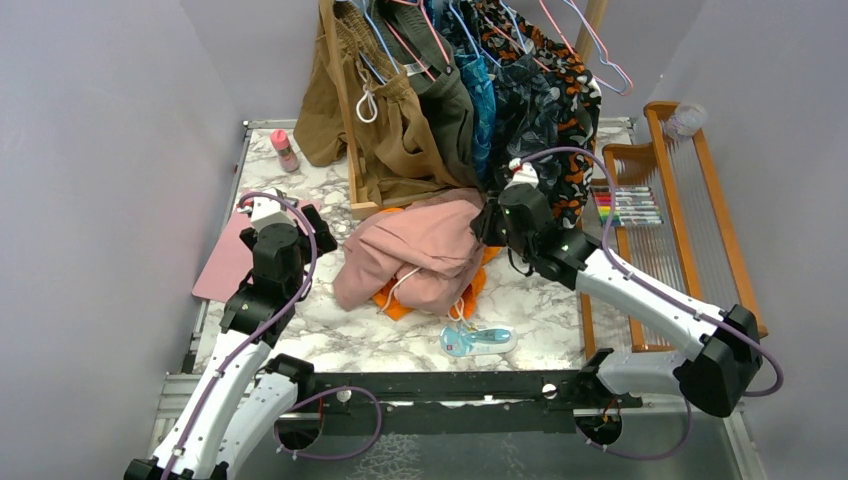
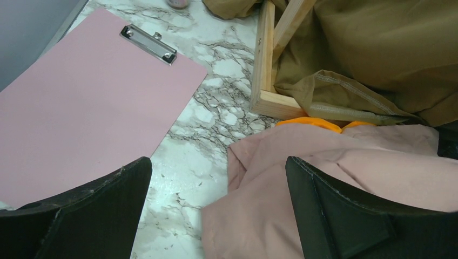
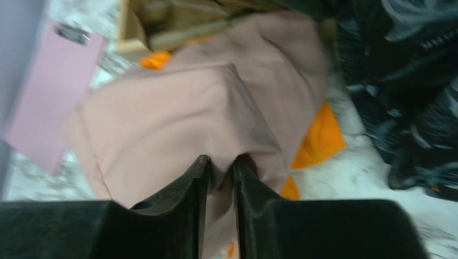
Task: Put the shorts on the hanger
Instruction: Adjust the shorts at the center of the board.
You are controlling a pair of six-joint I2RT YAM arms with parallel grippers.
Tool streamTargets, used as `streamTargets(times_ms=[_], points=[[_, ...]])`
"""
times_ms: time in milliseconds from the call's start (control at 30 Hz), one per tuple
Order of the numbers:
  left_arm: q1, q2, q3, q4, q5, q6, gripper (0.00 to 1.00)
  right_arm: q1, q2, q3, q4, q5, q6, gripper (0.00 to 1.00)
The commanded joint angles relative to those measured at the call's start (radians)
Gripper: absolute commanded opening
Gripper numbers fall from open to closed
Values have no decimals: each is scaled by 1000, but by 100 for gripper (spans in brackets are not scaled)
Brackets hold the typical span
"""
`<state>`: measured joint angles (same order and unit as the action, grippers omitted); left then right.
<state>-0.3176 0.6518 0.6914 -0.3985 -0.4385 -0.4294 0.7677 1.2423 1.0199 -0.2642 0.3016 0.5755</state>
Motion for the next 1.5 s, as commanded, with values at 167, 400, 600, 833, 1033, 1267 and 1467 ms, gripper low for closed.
streamTargets(times_ms=[167,400,600,833,1033,1267,1467], points=[[0,-11,-6,22,22,2,97,-11,-158,-36,-65,-249,-178,58],[0,-2,-35,208,327,-5,99,-11,-212,-72,-156,-512,-167,60],[-56,2,-113,405,723,40,88,-11,-352,-178,-107,-304,-97,60],[-500,127,-2,309,394,210,90,-11,-423,-202,-150,-167,-116,60],[-811,356,139,284,16,375,96,-11,-500,-253,-164,-108,-73,59],[-841,575,265,285,-67,477,99,-11,-593,-272,-208,-74,-71,59],[-841,733,343,281,-198,511,99,-11,-647,-256,-237,-58,-77,59]])
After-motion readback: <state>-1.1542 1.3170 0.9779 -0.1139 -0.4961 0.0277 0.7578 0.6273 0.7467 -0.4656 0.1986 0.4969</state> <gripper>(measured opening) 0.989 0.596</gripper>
